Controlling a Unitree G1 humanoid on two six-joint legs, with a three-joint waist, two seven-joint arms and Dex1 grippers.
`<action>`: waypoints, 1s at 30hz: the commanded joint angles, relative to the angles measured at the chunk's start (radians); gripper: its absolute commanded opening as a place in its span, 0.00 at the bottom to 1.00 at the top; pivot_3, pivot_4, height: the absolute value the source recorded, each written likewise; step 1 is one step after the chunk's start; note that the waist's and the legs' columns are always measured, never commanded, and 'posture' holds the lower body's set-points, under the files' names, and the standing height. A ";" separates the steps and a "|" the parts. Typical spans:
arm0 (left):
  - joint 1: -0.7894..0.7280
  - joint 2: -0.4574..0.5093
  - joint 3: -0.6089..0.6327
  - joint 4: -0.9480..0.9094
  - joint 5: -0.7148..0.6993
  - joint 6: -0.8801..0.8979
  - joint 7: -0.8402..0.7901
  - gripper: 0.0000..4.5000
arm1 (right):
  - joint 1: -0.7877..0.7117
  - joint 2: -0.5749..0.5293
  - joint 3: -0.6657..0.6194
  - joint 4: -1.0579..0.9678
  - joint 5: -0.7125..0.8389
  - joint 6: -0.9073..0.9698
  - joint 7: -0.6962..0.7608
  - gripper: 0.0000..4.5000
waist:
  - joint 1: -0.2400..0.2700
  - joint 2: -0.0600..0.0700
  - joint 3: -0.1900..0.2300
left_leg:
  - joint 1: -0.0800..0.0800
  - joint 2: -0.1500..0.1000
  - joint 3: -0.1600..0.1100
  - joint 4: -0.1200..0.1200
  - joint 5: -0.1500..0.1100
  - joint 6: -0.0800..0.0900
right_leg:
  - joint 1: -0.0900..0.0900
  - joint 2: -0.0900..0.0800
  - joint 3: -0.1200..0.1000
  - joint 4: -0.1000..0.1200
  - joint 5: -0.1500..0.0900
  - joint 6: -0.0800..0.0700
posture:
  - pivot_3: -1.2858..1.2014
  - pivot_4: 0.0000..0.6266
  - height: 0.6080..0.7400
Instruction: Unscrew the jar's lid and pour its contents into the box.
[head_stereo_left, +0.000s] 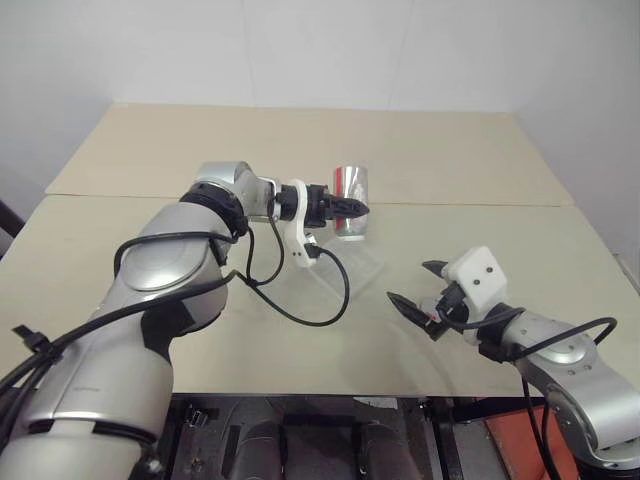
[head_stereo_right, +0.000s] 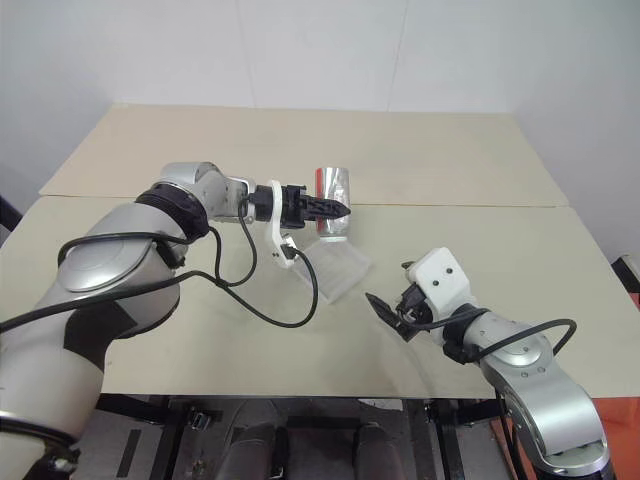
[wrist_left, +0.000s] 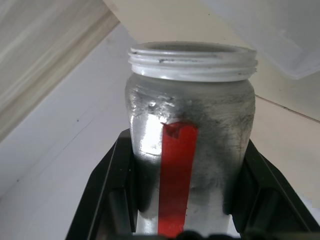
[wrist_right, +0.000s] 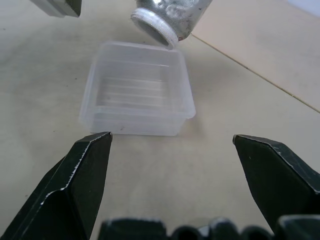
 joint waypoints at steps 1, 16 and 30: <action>0.028 0.035 0.191 0.037 -0.247 -0.161 -0.238 0.43 | 0.023 -0.007 -0.041 -0.057 0.063 -0.038 0.057 1.00 | 0.000 0.000 0.000 | 0.000 0.000 0.000 0.000 0.000 0.000 | 0.000 0.000 0.000 0.000 0.000 0.000 | 0.52 0.24 1.00; 0.526 -0.075 1.192 -0.363 -1.508 0.481 -1.684 0.43 | 0.057 0.019 -0.041 -0.052 0.086 -0.035 0.025 1.00 | -0.018 0.001 -0.001 | 0.002 0.002 -0.002 0.010 -0.001 0.001 | 0.004 0.001 -0.001 0.009 0.000 -0.001 | 0.52 0.24 1.00; 0.177 0.174 0.648 -0.343 -0.502 -0.115 -0.739 0.43 | 0.050 0.000 -0.039 -0.063 0.091 -0.024 0.020 1.00 | 0.005 0.001 0.000 | 0.002 0.000 -0.003 0.009 -0.001 0.001 | 0.006 0.001 -0.002 0.004 0.001 0.000 | 0.52 0.24 1.00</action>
